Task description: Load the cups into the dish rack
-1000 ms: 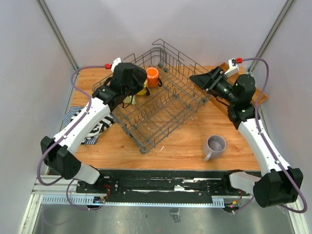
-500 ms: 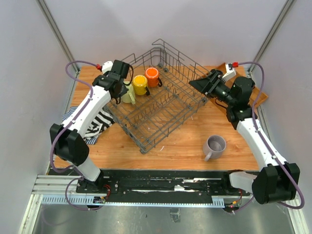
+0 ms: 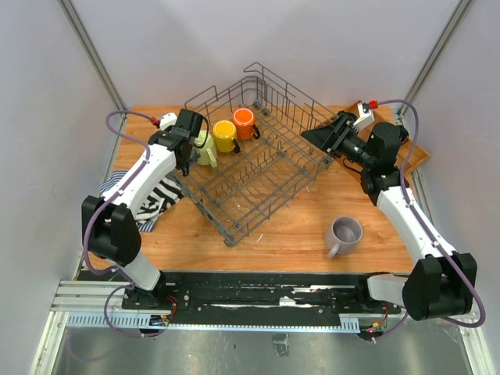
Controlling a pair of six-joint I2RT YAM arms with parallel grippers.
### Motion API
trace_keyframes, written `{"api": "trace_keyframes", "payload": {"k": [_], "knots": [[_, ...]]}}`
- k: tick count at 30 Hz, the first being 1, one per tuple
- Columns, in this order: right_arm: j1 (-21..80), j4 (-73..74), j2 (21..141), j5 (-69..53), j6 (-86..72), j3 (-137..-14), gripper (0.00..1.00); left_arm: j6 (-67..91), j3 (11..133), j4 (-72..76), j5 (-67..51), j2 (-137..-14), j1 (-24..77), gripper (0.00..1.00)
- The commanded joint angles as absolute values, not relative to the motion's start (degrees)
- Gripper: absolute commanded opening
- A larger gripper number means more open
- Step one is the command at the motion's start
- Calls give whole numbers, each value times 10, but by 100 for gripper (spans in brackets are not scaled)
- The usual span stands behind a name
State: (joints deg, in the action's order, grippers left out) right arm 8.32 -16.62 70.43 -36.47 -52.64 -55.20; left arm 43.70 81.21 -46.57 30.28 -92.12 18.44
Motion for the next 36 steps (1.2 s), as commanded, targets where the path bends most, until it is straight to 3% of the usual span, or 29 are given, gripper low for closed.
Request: {"api": "trace_keyframes", "payload": {"k": [1,36], "knots": [[73,-193,710,-378,-528,-548,61,430,814,-387,324,-890,179,0],[67,-193,722,-385,-526,-539,60,443,729,-312,282,-926,163,1]]}}
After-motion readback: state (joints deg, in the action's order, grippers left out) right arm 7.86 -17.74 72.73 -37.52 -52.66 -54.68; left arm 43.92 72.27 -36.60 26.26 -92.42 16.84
